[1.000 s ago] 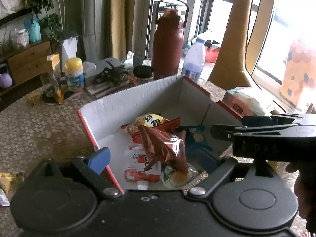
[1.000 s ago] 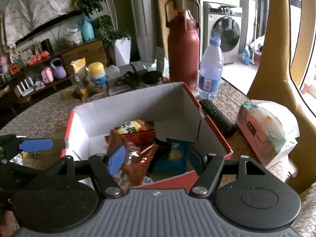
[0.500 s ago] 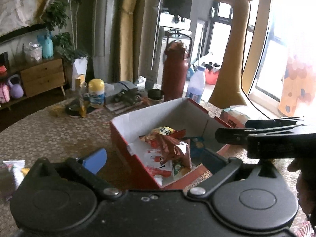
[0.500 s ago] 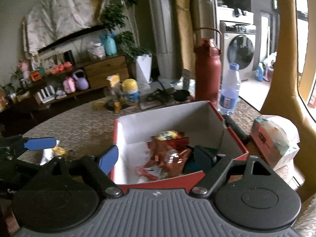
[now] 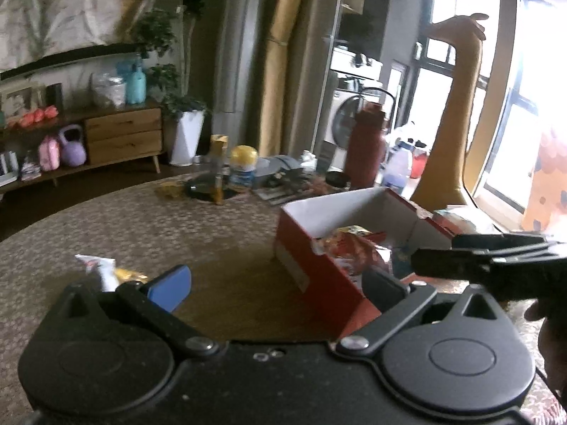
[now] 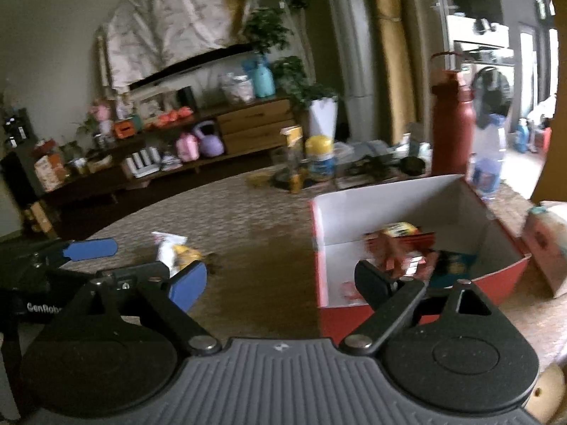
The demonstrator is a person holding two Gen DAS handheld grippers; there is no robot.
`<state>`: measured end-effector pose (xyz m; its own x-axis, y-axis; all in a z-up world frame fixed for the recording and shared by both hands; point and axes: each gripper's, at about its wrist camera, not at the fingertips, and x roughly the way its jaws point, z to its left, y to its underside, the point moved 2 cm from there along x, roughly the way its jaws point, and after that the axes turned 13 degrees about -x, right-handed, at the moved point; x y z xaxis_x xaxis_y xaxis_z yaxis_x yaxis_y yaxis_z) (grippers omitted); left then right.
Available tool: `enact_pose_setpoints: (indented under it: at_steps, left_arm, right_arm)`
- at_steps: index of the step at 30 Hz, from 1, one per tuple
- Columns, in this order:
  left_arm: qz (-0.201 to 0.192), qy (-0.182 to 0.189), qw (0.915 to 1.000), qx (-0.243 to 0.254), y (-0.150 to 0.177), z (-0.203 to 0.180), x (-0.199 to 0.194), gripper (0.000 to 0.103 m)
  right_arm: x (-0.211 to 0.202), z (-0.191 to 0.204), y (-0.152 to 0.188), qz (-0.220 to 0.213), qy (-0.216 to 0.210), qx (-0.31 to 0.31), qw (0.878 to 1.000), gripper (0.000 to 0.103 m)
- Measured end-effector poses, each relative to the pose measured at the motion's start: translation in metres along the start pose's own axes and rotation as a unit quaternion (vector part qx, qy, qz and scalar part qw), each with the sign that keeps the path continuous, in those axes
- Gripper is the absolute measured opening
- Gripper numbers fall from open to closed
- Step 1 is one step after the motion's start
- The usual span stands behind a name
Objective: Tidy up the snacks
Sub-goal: 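Withdraw both open tools from the box back over the table, then grasp the round wrapped cake with the right tool while the left tool grasps the purple packet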
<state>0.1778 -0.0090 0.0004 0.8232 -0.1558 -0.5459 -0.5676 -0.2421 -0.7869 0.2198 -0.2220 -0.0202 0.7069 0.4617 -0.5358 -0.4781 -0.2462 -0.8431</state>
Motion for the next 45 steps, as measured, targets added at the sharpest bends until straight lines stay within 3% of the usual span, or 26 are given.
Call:
enact_pose_setpoints:
  at_steps: [15, 29, 41, 45]
  left_arm:
    - [-0.028, -0.087, 0.9941, -0.057, -0.020, 0.122, -0.021, 0.103]
    - [-0.005, -0.177, 0.9771, -0.118, -0.011, 0.230, 0.018, 0.102]
    - [0.038, -0.209, 0.9687, -0.128, 0.017, 0.266, 0.072, 0.090]
    - [0.037, -0.209, 0.9695, -0.123, 0.022, 0.262, 0.083, 0.089]
  right_arm:
    - [0.068, 0.072, -0.004, 0.016, -0.062, -0.027, 0.998, 0.093]
    - [0.165, 0.098, -0.009, 0.062, -0.062, -0.033, 0.996, 0.093]
    - [0.245, 0.106, -0.010, 0.098, -0.051, -0.039, 0.993, 0.093]
    - [0.266, 0.108, -0.007, 0.111, -0.048, -0.042, 0.992, 0.082]
